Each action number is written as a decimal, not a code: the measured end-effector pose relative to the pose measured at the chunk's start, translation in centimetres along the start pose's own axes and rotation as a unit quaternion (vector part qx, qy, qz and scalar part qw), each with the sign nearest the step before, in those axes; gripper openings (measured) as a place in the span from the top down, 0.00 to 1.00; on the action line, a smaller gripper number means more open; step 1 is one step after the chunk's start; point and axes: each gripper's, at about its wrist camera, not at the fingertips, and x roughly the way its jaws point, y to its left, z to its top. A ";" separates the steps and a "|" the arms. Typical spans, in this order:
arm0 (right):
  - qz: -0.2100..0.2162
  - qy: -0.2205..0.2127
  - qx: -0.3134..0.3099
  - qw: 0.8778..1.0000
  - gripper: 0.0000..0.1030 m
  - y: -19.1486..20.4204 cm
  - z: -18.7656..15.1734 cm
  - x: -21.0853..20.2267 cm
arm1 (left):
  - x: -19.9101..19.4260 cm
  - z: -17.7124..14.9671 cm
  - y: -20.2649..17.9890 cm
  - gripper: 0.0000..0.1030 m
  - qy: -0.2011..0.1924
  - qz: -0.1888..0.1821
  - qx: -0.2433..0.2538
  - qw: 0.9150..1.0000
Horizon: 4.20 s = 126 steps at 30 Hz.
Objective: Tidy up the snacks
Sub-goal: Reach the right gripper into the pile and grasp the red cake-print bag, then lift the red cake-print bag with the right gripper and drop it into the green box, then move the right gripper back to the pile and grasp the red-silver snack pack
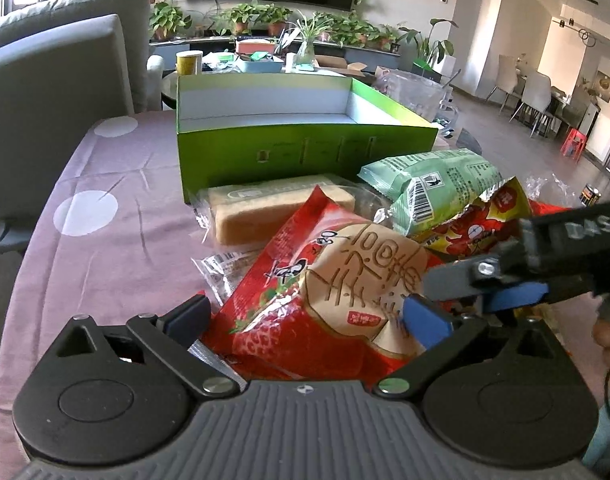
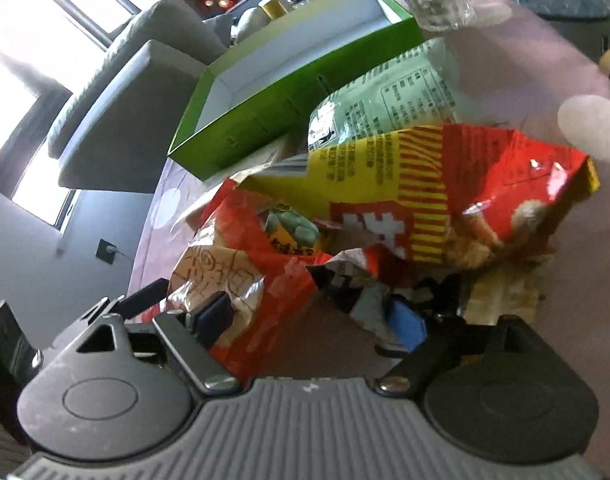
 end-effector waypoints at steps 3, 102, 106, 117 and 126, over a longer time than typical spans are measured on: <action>-0.014 -0.002 0.001 1.000 0.25 0.4 0.7 0.2 | -0.2 -0.1 0.1 0.00 0.001 -0.003 -0.001 1.000; 0.090 -0.079 -0.168 0.978 0.57 6.5 14.1 6.2 | 5.0 10.8 1.1 0.04 -0.058 0.051 -0.043 0.996; 0.069 -0.106 -0.166 0.978 0.52 6.4 13.9 5.8 | 4.9 10.3 1.1 0.03 -0.073 0.057 -0.045 0.995; 0.056 -0.157 -0.183 0.969 0.42 6.2 12.6 3.4 | 4.5 9.7 1.1 0.03 -0.062 0.069 -0.045 0.995; 0.061 -0.157 -0.195 0.966 0.42 6.3 11.9 1.9 | 2.7 9.3 0.8 0.03 -0.074 0.075 -0.045 0.993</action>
